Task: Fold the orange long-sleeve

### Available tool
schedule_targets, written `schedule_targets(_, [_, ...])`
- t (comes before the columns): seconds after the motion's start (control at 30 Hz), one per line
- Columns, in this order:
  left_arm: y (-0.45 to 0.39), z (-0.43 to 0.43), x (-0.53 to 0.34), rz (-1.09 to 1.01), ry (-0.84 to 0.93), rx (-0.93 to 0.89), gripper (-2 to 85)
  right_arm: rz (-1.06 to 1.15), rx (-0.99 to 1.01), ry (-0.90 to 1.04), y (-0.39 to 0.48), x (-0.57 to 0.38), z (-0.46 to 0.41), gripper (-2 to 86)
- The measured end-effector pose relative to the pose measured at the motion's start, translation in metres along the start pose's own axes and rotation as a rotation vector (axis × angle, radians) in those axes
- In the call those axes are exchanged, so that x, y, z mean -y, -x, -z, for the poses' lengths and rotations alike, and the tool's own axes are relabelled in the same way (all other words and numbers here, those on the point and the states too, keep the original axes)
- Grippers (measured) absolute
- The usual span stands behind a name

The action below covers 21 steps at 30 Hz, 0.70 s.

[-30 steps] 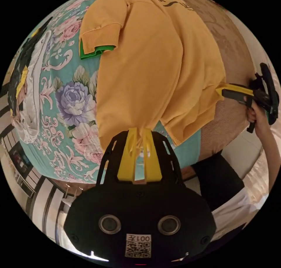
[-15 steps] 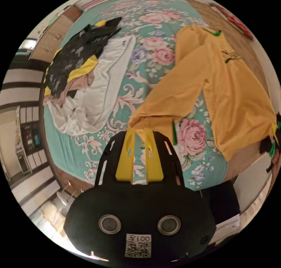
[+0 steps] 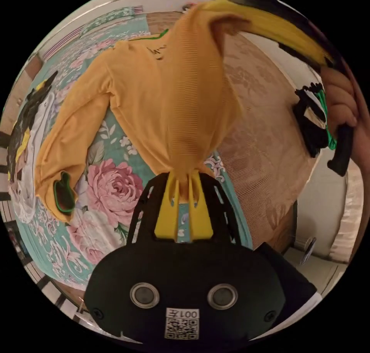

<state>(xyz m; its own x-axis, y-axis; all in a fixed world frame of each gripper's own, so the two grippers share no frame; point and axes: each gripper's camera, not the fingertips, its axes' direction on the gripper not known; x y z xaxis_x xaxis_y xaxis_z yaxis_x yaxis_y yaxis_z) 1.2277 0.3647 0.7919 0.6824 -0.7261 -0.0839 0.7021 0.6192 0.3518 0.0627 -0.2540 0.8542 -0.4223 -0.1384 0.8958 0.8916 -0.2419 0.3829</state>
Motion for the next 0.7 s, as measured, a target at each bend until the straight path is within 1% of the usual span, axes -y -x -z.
schedule_targets(0.03, [0.012,0.011,-0.007,0.02,-0.007,-0.048,-0.1,0.012,-0.017,-0.001,-0.001,0.0,0.003,1.9])
schedule_targets(0.13, [0.049,0.048,-0.028,0.069,-0.046,-0.207,-1.2,0.067,-0.153,0.014,-0.008,-0.005,0.017,3.7])
schedule_targets(0.23, [0.084,0.089,-0.042,0.057,-0.073,-0.371,-1.4,0.121,-0.243,0.066,-0.008,-0.019,0.016,7.4])
schedule_targets(0.4, [0.113,0.144,-0.054,0.001,-0.116,-0.509,-1.3,0.125,-0.382,0.186,-0.006,-0.067,-0.021,12.9])
schedule_targets(0.47, [0.122,0.165,-0.062,0.008,-0.156,-0.584,-1.2,0.078,-0.371,0.176,-0.01,-0.085,-0.033,13.7])
schedule_targets(0.53, [0.125,0.18,-0.069,0.018,-0.193,-0.626,-1.2,-0.004,-0.301,0.127,-0.015,-0.097,-0.043,14.3])
schedule_targets(0.63, [0.124,0.201,-0.08,0.005,-0.222,-0.679,-1.1,-0.112,-0.218,-0.01,-0.018,-0.105,-0.052,14.8])
schedule_targets(0.7, [0.124,0.213,-0.085,-0.005,-0.224,-0.688,-1.1,-0.194,-0.106,-0.124,-0.02,-0.105,-0.054,15.0])
